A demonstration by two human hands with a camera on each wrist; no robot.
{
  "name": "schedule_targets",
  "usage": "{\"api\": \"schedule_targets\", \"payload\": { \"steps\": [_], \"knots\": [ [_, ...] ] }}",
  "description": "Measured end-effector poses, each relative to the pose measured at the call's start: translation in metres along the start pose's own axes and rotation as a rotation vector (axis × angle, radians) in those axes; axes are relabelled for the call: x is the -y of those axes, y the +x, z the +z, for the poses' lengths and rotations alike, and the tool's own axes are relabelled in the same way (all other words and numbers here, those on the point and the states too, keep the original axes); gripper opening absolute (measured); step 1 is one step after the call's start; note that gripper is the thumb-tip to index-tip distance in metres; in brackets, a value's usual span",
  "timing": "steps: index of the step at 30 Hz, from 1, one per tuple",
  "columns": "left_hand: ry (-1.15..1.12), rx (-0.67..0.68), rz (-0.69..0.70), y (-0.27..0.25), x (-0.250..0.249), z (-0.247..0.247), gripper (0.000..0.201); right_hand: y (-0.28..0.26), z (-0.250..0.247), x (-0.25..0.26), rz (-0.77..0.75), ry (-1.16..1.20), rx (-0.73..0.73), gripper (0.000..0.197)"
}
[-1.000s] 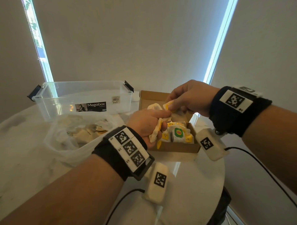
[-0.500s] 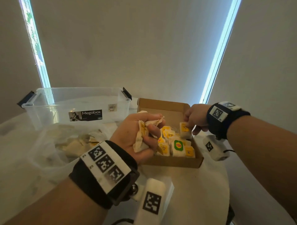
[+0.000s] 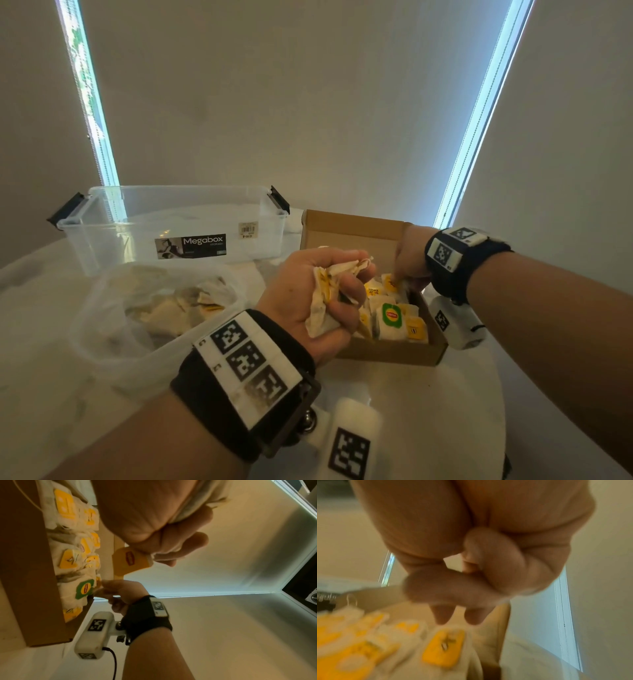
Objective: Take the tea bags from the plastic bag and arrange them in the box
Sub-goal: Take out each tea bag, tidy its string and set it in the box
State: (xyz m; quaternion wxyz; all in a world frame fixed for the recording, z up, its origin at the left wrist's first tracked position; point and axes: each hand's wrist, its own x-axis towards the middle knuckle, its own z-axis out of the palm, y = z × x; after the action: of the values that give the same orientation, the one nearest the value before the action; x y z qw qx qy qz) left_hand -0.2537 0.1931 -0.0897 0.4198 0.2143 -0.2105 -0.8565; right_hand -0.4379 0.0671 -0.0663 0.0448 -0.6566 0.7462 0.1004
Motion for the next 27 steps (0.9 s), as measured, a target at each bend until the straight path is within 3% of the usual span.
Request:
{"api": "schedule_targets", "payload": {
  "steps": [4,7,11,14,16,19,21,27],
  "knots": [
    [-0.033,-0.013,0.052,0.004,-0.002,-0.001,0.01,-0.032,-0.021,-0.002,-0.064,0.339,-0.195,0.017],
    [-0.09,-0.067,0.084,0.009,-0.002,-0.007,0.019,-0.074,-0.027,0.005,-0.172,0.76,-0.183,0.011],
    [-0.218,-0.111,0.177,0.011,0.0,-0.012,0.023,-0.111,-0.008,0.017,-0.261,1.002,0.126,0.016],
    [-0.268,-0.046,0.237,0.006,-0.001,-0.006,0.019,-0.118,0.014,0.019,-0.292,1.256,0.417,0.031],
    [-0.26,-0.026,0.242,0.003,-0.001,0.0,0.019,-0.12,0.02,0.017,-0.36,1.42,0.532,0.033],
    [-0.257,-0.061,0.264,0.001,-0.003,0.004,0.02,-0.123,0.019,0.015,-0.449,1.314,0.354,0.021],
    [-0.24,-0.081,0.282,0.001,-0.004,0.003,0.021,-0.126,0.017,0.014,-0.427,1.234,0.239,0.019],
    [-0.154,-0.197,0.218,-0.002,-0.004,-0.01,0.022,-0.134,-0.006,0.009,-0.387,1.206,0.154,0.009]
  ]
}}
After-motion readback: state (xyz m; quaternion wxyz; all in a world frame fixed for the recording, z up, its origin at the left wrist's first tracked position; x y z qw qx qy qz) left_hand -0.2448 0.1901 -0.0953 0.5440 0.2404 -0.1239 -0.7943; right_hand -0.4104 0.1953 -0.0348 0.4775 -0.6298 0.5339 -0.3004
